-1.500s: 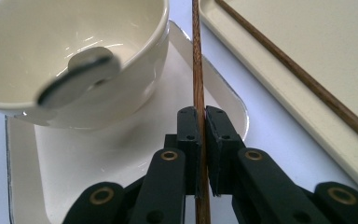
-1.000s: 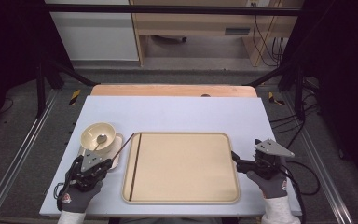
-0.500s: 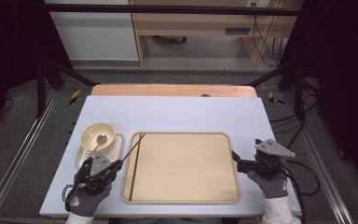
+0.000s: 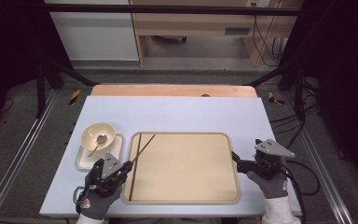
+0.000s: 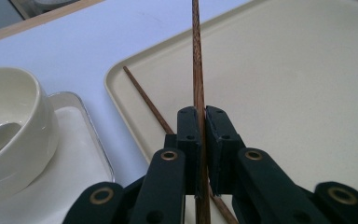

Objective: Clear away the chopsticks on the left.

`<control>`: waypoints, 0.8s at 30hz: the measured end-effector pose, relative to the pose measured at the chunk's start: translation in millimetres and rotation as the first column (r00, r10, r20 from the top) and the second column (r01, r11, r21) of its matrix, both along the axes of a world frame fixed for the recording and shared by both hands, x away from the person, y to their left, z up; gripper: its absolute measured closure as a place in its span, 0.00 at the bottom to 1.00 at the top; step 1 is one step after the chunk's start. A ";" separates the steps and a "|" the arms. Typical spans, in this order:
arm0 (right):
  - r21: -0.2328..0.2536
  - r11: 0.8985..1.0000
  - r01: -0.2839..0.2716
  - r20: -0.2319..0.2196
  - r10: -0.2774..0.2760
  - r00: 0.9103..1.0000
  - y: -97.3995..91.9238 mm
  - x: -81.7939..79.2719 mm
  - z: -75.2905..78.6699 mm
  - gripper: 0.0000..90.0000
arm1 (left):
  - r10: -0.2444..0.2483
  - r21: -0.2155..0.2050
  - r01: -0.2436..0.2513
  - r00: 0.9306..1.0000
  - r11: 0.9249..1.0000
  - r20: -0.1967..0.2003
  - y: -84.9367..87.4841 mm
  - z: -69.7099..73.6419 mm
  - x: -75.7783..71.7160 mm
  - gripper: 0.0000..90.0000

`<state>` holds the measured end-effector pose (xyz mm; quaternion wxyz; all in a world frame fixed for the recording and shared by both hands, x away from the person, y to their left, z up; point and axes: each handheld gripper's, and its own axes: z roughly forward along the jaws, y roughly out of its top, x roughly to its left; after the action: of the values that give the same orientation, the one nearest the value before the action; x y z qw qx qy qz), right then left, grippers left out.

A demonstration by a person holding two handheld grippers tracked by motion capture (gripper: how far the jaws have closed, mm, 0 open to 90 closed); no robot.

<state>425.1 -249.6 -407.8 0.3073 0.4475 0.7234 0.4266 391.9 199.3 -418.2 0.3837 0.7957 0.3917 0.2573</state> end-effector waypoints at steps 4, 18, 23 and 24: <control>0.002 1.000 -0.003 0.004 0.003 1.000 0.0 -0.7 0.7 0.05 | 0.010 -0.015 -0.010 1.000 1.000 0.011 -6.9 6.3 -0.2 0.94; 0.010 1.000 -0.002 0.012 0.001 1.000 -2.7 -3.1 3.4 0.05 | 0.062 -0.081 -0.059 0.997 0.995 0.041 -33.8 14.1 9.7 0.94; 0.009 1.000 -0.004 0.008 0.004 1.000 -1.7 -2.1 2.2 0.05 | 0.105 -0.110 -0.099 0.993 0.989 0.046 -42.2 10.0 13.6 0.94; 0.006 1.000 -0.005 0.006 0.005 1.000 -1.5 -2.0 1.9 0.05 | 0.118 -0.117 -0.112 0.992 0.987 0.046 -43.9 8.9 14.2 0.94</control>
<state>423.2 -251.1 -405.9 0.3068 0.4455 0.7223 0.4310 406.1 155.4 -409.3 0.4231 0.7417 0.4405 0.2770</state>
